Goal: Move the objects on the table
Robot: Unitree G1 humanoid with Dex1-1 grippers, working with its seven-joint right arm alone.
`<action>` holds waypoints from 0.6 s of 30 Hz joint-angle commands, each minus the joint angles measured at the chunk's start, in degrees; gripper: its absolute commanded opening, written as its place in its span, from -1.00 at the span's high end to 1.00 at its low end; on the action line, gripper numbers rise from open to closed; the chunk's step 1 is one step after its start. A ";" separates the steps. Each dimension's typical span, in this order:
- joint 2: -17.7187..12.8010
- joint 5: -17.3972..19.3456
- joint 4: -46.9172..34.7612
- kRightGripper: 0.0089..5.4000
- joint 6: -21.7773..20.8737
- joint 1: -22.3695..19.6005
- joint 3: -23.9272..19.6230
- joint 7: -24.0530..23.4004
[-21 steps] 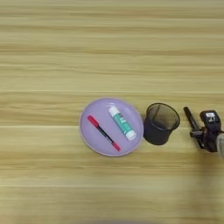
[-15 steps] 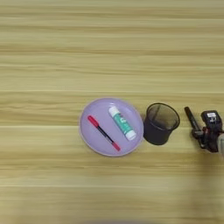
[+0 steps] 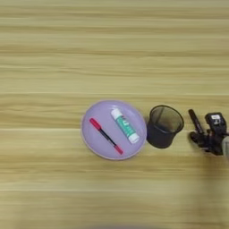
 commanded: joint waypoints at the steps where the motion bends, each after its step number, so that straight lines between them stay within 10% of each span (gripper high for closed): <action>1: -2.07 1.12 -3.30 -0.69 -0.66 -3.11 -0.98 0.14; 18: -5.43 2.18 -9.83 -1.00 1.57 -2.66 -3.46 0.48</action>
